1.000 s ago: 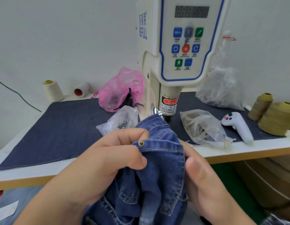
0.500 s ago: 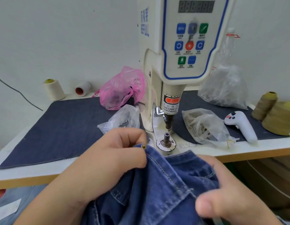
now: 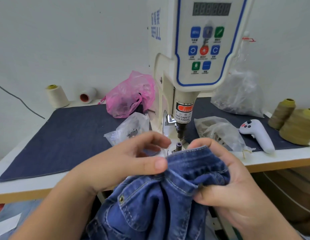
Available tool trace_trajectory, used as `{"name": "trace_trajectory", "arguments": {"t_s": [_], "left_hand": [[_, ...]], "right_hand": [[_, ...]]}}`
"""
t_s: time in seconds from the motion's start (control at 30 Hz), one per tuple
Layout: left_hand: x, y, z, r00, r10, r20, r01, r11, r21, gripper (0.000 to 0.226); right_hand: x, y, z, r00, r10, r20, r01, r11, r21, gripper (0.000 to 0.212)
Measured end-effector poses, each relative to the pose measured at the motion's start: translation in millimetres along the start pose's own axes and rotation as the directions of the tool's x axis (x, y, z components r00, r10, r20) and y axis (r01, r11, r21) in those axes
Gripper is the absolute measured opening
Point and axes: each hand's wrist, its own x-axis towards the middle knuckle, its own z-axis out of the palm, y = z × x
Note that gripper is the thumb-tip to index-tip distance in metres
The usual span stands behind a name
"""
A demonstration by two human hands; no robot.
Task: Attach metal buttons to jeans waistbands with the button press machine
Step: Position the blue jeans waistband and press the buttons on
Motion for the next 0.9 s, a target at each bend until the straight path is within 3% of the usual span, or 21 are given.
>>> {"name": "trace_trajectory", "arguments": {"t_s": [0.07,0.17,0.3,0.4,0.47,0.5,0.53,0.57,0.63,0.73,0.83,0.9], "left_hand": [[1.7,-9.2,7.3,0.987,-0.084,0.134,0.111,0.972,-0.207,0.092],[-0.1,-13.3,5.1,0.975,-0.073,0.209,0.118,0.971,-0.208,0.069],[1.4,-9.5,3.2,0.982,-0.086,0.171,0.115,0.979,-0.168,0.04],[19.8,-5.7,6.5,0.983,-0.167,0.075,0.183,0.918,-0.353,0.01],[22.0,-16.9,4.2,0.986,-0.167,0.022,0.149,0.802,-0.578,0.037],[23.8,-19.8,6.6,0.982,-0.185,0.019,0.166,0.821,-0.546,0.045],[30.1,-19.5,10.2,0.983,-0.179,0.049,0.176,0.818,-0.548,0.036],[42.1,-15.7,15.9,0.979,-0.197,0.05,0.182,0.744,-0.643,0.017],[47.9,-21.8,22.1,0.974,-0.221,0.056,0.185,0.621,-0.762,0.037],[39.9,-33.6,24.0,0.953,-0.161,0.256,0.294,0.686,-0.665,0.048],[33.4,-40.7,21.7,0.924,-0.16,0.348,0.322,0.817,-0.478,0.055],[31.1,-42.9,23.4,0.914,-0.153,0.376,0.319,0.843,-0.432,0.045]], "right_hand": [[3.1,3.3,-4.7,1.0,0.008,-0.021,-0.008,1.0,0.007,0.061],[5.6,7.0,-12.0,0.995,0.087,-0.047,-0.089,0.995,-0.05,0.067],[8.4,11.0,-26.4,0.979,0.193,-0.061,-0.202,0.955,-0.218,0.049],[12.1,10.1,-35.2,0.967,0.249,-0.057,-0.254,0.905,-0.34,0.04],[15.3,9.6,-39.9,0.948,0.314,-0.048,-0.308,0.873,-0.379,0.038],[17.3,10.5,-41.4,0.931,0.364,-0.038,-0.351,0.86,-0.371,0.038],[19.0,12.4,-43.2,0.91,0.413,-0.031,-0.398,0.852,-0.341,0.038],[19.9,14.8,-45.3,0.891,0.453,-0.028,-0.441,0.849,-0.292,0.041],[19.6,20.8,-50.6,0.873,0.488,-0.007,-0.484,0.863,-0.142,0.052],[15.5,23.1,-52.3,0.881,0.463,0.098,-0.468,0.883,0.043,0.052],[13.1,24.9,-55.9,0.9,0.434,0.044,-0.436,0.896,0.086,0.047],[15.8,27.9,-56.2,0.909,0.416,-0.011,-0.415,0.908,0.061,0.043]]}}
